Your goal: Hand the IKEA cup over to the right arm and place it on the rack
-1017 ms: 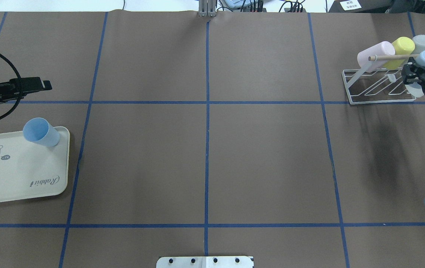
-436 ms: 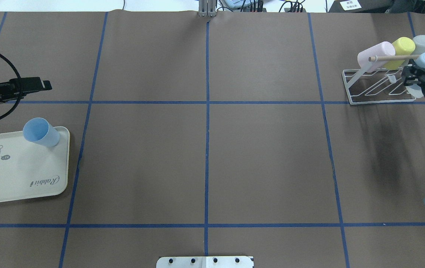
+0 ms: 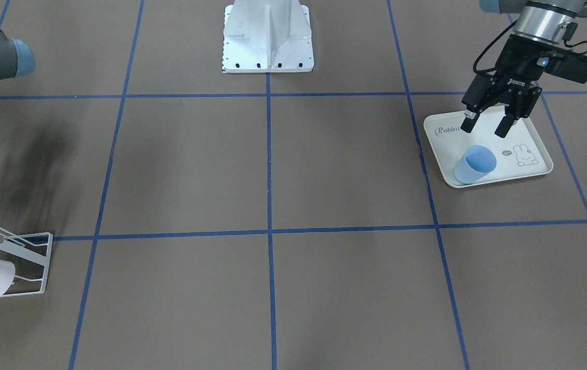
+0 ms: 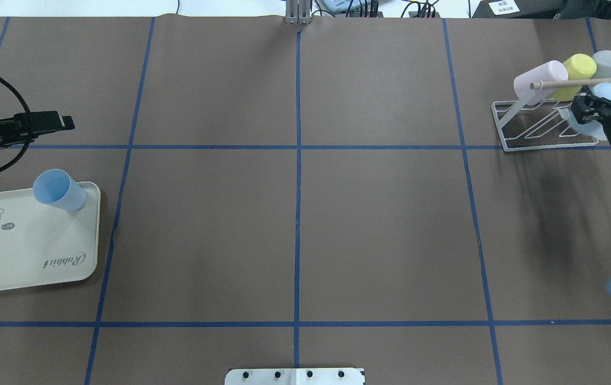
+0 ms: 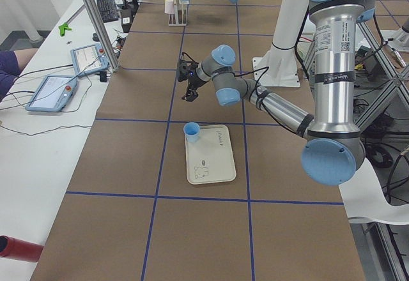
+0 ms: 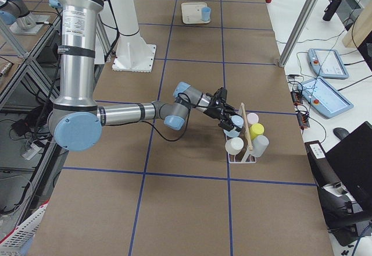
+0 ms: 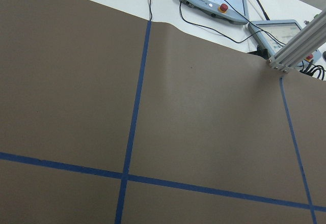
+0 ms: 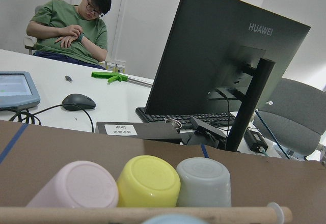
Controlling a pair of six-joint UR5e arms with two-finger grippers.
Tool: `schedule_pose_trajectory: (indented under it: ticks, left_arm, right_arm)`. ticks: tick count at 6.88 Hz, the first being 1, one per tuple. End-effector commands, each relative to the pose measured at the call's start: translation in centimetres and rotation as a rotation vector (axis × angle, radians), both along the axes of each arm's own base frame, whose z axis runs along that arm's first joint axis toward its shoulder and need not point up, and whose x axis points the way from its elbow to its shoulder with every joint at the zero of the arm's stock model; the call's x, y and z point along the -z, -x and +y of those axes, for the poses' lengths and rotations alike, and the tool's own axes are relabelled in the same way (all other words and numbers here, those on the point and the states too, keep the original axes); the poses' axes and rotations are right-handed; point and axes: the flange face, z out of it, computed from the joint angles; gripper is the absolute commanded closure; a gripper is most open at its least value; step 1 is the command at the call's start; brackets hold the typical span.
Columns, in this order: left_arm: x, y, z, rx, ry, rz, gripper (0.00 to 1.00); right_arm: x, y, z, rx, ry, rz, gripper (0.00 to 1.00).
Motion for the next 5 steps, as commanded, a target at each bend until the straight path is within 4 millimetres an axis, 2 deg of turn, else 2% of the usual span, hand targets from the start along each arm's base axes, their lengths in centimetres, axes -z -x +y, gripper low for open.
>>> schedule_pose_trajectory:
  ticks: [1,3,4,5]
  left_arm:
    - [0.0,0.0,0.0,0.0,0.0,0.0,0.0]
    - [-0.1,0.0,0.0,0.0,0.002,-0.002,0.0]
    - [-0.1,0.1,0.0,-0.001,0.002,0.0,0.0]
    - [-0.3,0.9,-0.3,-0.015,0.011,-0.002,0.0]
  right_arm:
    - [0.2,0.2,-0.2,-0.002,-0.004,-0.005,0.0]
    - [1.0,0.3,-0.3,-0.002,-0.017,-0.018,0.0]
    - [2.8,0.2,-0.6,-0.009,-0.043,-0.043,0.0]
    - [5.8,-1.0,-0.6,-0.024,-0.085,-0.081,0.0]
